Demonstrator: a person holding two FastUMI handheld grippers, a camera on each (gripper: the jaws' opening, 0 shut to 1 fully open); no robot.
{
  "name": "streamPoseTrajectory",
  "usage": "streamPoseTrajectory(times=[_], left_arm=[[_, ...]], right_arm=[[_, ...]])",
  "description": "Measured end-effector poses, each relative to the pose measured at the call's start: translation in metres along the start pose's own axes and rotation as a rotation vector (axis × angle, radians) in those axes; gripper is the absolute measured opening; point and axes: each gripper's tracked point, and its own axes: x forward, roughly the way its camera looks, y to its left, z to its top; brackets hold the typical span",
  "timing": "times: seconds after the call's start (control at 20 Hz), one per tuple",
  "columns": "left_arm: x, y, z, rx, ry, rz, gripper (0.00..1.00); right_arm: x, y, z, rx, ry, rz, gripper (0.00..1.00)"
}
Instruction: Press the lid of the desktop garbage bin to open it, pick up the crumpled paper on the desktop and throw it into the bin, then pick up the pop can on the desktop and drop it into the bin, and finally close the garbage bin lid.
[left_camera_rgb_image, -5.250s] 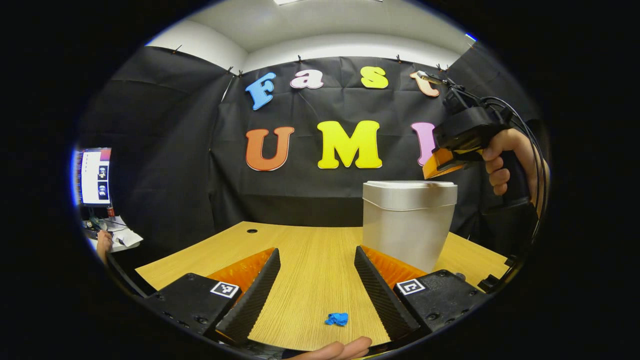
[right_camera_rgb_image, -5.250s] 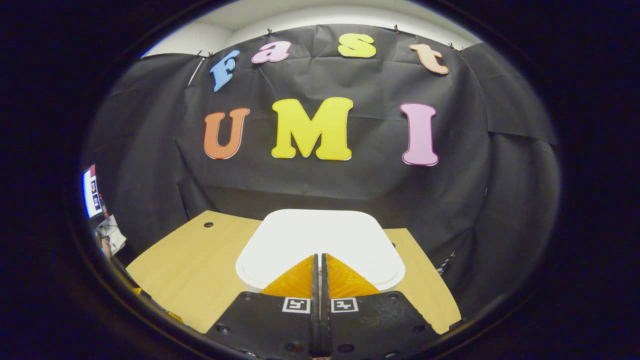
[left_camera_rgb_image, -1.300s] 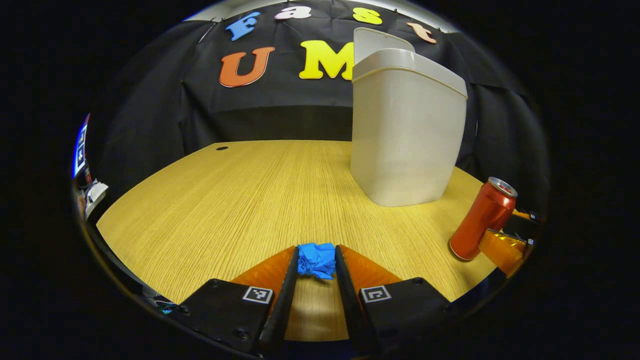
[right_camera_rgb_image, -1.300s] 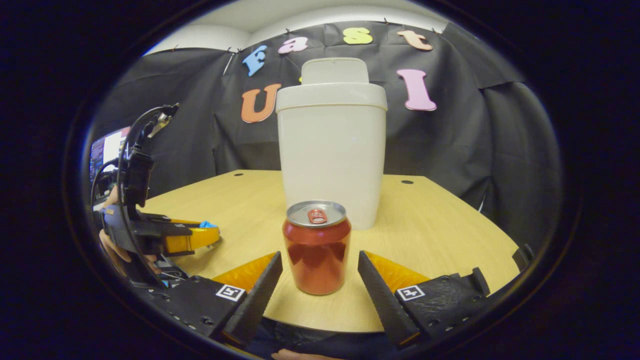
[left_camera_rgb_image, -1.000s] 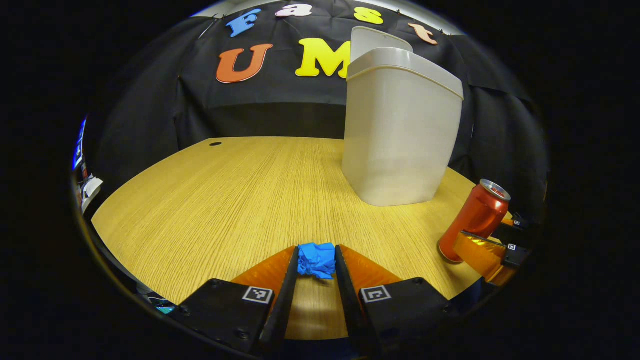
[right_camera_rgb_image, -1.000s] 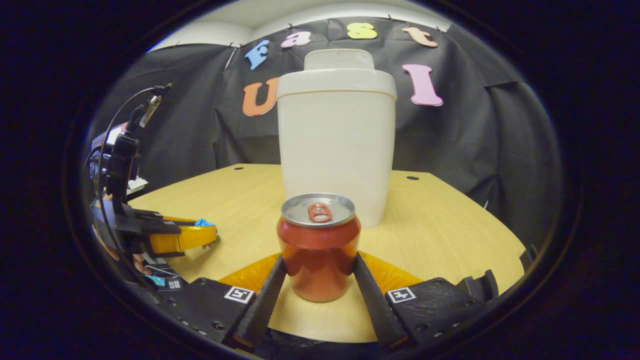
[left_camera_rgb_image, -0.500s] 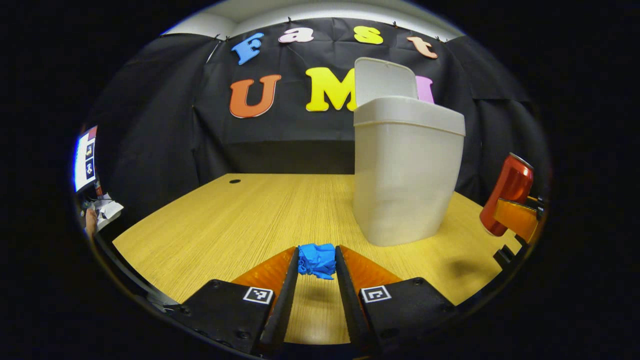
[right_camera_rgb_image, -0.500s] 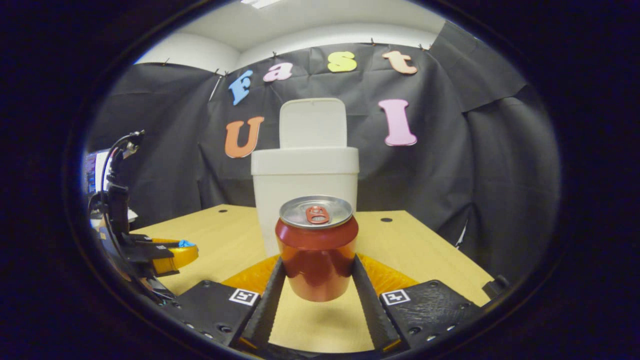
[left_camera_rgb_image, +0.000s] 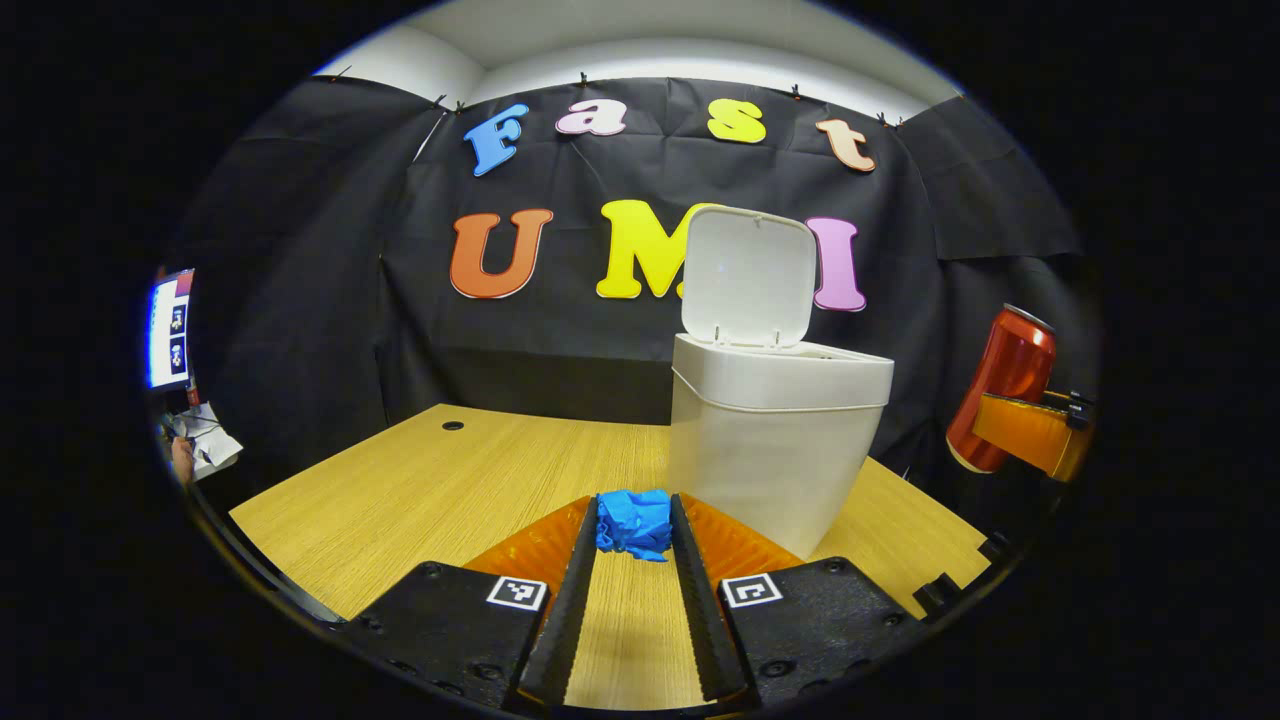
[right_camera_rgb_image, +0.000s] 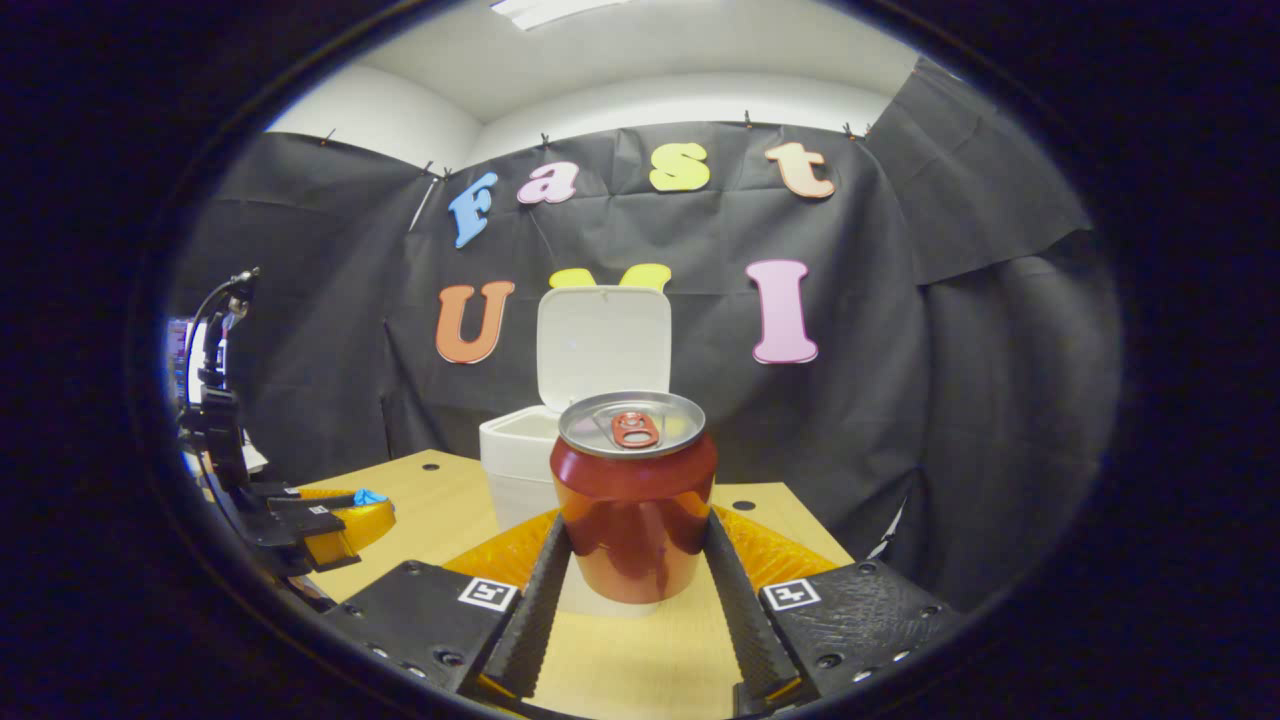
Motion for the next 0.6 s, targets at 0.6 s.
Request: streamPoseTrajectory(times=[0.6], left_arm=[[0.016, -0.003, 0.077, 0.026, -0.084, 0.064, 0.49]], right_arm=[[-0.025, -0.008, 0.003, 0.029, -0.051, 0.091, 0.75]])
